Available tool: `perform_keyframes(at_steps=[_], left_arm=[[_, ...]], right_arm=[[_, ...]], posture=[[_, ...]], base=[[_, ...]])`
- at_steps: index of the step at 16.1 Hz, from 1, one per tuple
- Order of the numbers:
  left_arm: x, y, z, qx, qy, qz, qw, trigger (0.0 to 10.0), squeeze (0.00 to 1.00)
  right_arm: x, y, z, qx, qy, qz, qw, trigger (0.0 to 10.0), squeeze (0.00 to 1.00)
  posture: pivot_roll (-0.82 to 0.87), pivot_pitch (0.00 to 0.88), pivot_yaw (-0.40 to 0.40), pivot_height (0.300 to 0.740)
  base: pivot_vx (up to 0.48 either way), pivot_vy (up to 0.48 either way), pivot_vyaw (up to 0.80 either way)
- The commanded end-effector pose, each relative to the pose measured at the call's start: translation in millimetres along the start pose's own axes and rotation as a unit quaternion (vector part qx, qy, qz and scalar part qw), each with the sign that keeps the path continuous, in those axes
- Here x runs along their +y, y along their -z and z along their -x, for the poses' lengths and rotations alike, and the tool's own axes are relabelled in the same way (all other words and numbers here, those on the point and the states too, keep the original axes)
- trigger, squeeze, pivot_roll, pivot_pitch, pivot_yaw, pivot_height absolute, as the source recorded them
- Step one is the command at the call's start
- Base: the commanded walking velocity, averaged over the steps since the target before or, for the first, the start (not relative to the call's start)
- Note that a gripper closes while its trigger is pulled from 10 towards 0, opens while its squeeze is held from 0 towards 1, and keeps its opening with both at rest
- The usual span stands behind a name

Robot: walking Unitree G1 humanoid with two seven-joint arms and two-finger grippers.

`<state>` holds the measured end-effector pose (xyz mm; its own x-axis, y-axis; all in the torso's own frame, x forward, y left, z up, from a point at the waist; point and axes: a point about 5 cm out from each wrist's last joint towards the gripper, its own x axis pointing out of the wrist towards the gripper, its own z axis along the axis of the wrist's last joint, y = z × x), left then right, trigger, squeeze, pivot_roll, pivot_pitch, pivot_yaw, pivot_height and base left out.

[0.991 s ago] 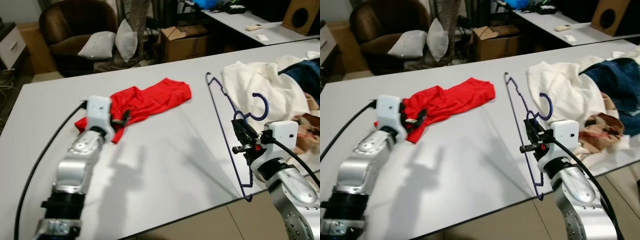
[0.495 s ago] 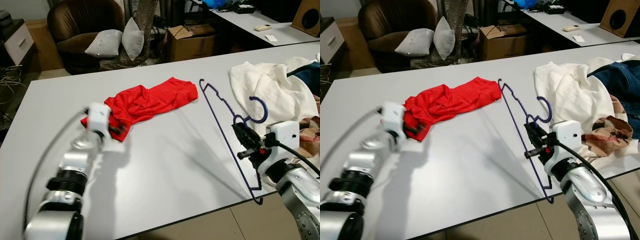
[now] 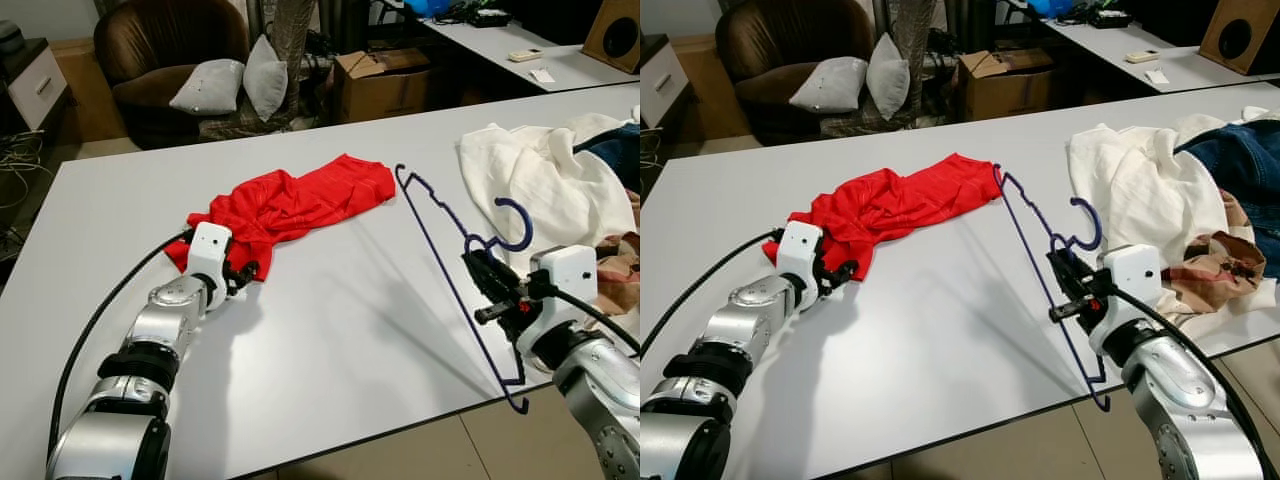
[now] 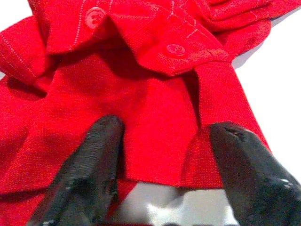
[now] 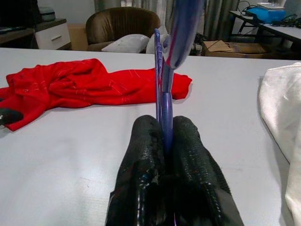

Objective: Hang hanger

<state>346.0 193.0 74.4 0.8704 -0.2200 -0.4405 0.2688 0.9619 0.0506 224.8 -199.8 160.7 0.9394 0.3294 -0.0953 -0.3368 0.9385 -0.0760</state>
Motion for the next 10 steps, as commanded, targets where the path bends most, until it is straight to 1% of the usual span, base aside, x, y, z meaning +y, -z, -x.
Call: perform_keyframes(at_steps=[1,10], left_arm=[[1.2,2.1,-0.1,0.003,0.000,0.005,1.000,0.0,0.00],[6.0,0.6,0.6,-0.018,-0.002,0.010,1.000,0.0,0.00]], right_arm=[[0.8,-3.2,0.4,-0.002,-0.005,0.004,1.000,10.0,0.00],[8.5,-0.2,-2.8,-0.002,-0.017,0.002,1.000,10.0,0.00]], posture=[[-0.10,0.000,0.045,0.740],[-0.09,0.000,0.042,0.740]], base=[[0.000,0.000,0.00],[0.000,0.000,0.00]])
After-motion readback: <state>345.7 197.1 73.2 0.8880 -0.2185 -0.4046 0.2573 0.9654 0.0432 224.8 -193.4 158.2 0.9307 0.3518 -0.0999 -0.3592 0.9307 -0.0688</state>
